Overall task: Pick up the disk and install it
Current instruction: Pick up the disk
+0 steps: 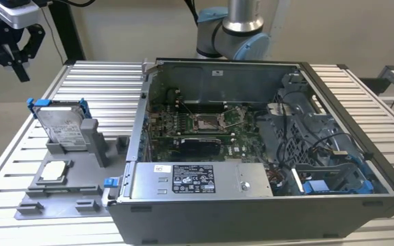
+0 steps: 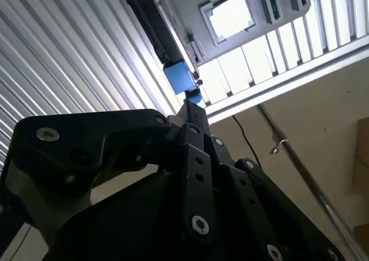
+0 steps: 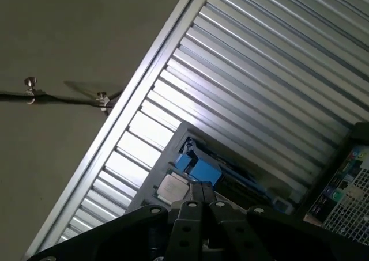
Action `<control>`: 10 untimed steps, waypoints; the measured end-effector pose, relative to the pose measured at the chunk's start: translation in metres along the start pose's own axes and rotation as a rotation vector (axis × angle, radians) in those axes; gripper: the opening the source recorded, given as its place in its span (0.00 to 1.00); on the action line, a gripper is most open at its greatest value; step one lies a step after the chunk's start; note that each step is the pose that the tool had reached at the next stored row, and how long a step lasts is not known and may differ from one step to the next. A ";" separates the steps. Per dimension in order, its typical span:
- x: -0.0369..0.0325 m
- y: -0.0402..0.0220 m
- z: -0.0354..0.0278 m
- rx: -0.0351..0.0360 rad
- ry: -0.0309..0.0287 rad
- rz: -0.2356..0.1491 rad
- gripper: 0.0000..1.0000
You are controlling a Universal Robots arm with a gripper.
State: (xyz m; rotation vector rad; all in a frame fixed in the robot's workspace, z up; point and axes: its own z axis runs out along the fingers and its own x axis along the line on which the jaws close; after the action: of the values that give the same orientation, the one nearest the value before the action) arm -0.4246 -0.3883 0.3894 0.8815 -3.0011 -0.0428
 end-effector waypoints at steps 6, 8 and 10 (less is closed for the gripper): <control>0.0000 0.0000 0.0000 0.0005 0.0008 -0.015 0.00; 0.0000 0.0000 0.0000 0.0005 0.0008 -0.016 0.00; 0.0000 0.0000 0.0000 0.0005 0.0007 -0.016 0.00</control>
State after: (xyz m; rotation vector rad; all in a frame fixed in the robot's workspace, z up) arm -0.4246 -0.3883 0.3894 0.9056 -2.9935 -0.0419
